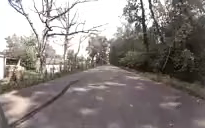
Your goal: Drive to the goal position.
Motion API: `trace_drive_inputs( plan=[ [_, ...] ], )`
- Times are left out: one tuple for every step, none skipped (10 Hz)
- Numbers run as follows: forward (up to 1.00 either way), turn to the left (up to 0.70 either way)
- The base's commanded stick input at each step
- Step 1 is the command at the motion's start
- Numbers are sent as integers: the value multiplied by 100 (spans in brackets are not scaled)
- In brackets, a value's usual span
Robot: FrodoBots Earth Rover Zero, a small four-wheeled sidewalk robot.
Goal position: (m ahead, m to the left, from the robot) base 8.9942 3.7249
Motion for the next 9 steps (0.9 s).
trace_drive_inputs(
  plan=[
    [70,0],
    [70,0],
    [70,0],
    [70,0],
    [70,0],
    [70,0],
    [70,0],
    [70,0],
    [70,0]
  ],
)
